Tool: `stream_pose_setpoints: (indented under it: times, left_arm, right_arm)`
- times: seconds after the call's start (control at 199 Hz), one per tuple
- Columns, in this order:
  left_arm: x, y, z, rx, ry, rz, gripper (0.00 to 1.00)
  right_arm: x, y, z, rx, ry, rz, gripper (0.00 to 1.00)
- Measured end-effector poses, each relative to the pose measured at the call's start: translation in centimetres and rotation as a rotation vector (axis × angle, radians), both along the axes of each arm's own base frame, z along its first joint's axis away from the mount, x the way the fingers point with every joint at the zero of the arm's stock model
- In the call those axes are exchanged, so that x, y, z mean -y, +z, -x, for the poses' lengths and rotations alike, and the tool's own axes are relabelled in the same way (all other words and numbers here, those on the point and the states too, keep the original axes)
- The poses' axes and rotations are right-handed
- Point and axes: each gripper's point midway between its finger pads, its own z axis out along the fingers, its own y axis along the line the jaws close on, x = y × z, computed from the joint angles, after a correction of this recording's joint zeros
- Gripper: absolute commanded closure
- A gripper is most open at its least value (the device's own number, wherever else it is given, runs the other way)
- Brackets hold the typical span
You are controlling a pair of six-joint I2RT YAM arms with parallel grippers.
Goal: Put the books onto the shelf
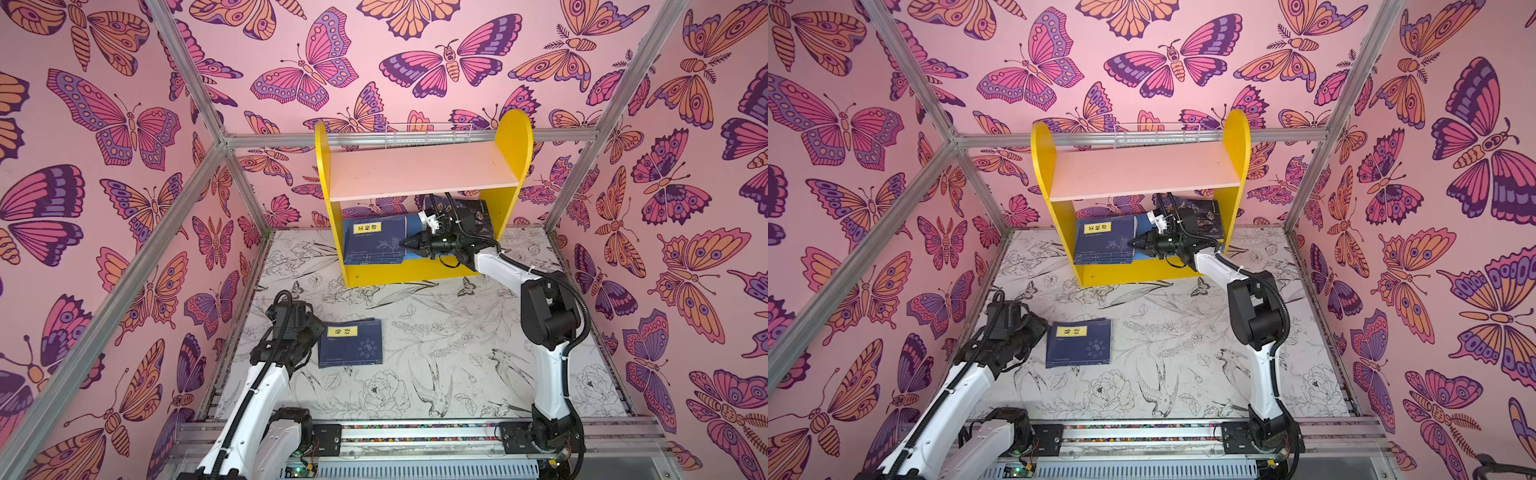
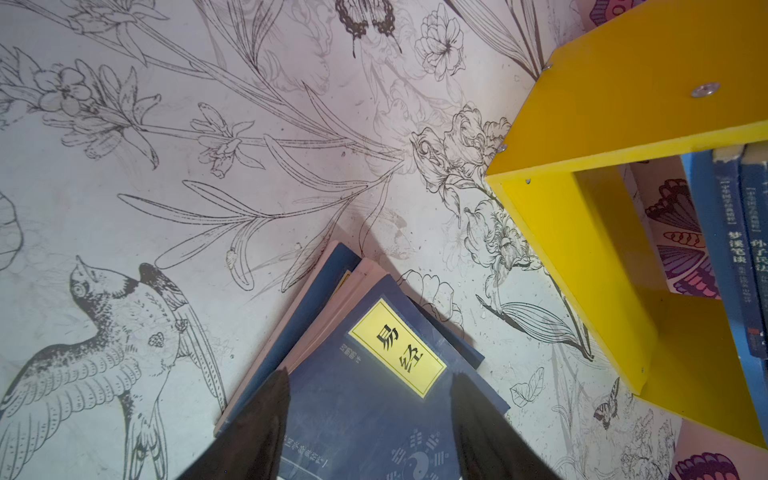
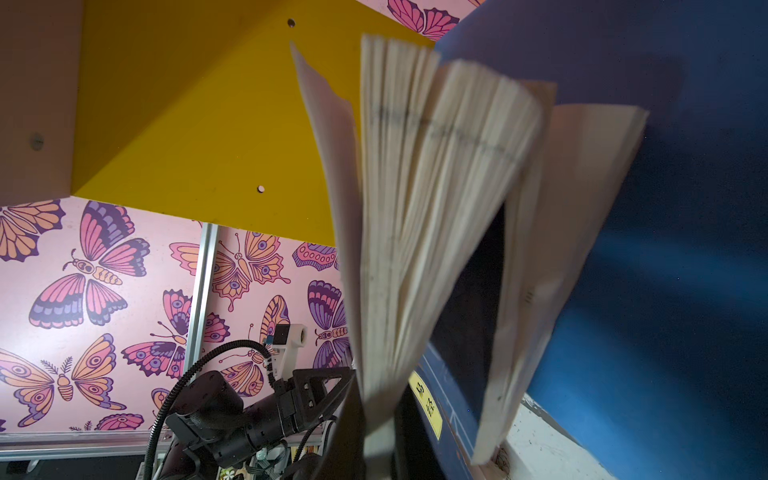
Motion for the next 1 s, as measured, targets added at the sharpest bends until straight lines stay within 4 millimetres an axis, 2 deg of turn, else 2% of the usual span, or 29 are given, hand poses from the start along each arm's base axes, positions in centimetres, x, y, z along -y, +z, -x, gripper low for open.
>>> stream_pose_setpoints:
  times: [0.356,0.537,0.803,1.004]
  left_arm:
    - [0.0,-0.3,0.0,-0.014,-0.005,-0.004,0.36]
    - [0.0,-0.3,0.1,-0.015,-0.005,-0.005,0.36]
    - [0.0,-0.6,0.1,-0.026,-0.005,-0.005,0.36]
    - [0.0,-0.9,0.1,-0.041,-0.007,-0.004,0.35]
  right_arm:
    - [-1.3,-1.0,0.0,-0.033,0.027,0.008,1.0]
    - [-1.3,-1.4,-0.2,-0.027,0.005,0.064,0.8]
    - [-0.9,-1.5,-1.2,0.043,-0.087,0.264,0.54]
    - [0.5,-1.8,-2.1,0.099,-0.152,0.392,0.46]
